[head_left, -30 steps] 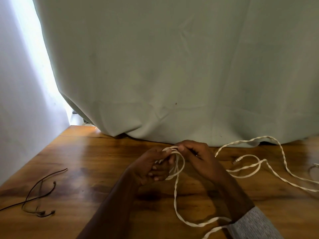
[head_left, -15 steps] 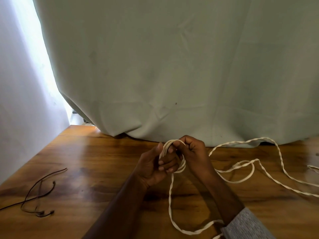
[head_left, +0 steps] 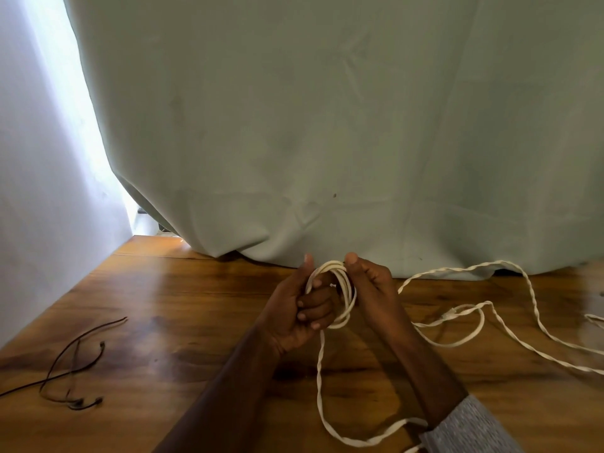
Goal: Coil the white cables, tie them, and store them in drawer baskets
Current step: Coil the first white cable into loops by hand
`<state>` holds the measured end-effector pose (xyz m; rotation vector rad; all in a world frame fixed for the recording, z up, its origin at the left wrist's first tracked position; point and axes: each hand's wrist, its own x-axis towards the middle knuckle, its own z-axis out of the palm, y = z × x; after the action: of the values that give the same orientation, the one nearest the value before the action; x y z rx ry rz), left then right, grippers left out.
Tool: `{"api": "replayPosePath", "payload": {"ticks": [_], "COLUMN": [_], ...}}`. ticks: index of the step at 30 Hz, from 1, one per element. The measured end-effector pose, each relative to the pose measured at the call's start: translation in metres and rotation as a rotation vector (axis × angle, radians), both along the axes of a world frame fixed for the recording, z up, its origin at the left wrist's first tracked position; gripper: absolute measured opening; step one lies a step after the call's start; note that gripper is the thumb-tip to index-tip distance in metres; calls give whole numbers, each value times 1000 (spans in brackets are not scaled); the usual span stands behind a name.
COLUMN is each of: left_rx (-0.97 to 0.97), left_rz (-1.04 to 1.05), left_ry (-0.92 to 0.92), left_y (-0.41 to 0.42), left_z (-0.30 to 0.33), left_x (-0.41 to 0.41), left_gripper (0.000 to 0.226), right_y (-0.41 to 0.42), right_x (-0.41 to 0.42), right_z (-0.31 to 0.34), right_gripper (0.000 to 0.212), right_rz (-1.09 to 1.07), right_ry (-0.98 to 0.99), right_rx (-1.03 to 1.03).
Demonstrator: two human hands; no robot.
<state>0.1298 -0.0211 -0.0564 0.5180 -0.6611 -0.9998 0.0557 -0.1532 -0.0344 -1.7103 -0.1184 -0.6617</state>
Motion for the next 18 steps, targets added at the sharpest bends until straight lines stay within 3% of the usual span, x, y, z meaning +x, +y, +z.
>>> {"api": "replayPosePath", "payload": {"ticks": [8,18], "left_rx": [41,3], "left_rz": [-42,-91], "left_ry": [-77,-70], "left_y": [13,11], "left_z": [1,7], "left_x": [2,-1], "left_gripper": [28,45], "right_y": [-22,-20], "right_x": [-6,2], "right_z": [6,-11], "right_gripper": [15,31], "right_rz": [-119,-390], "right_ry": [-38,-29], "right_rx": [-190,-386]}}
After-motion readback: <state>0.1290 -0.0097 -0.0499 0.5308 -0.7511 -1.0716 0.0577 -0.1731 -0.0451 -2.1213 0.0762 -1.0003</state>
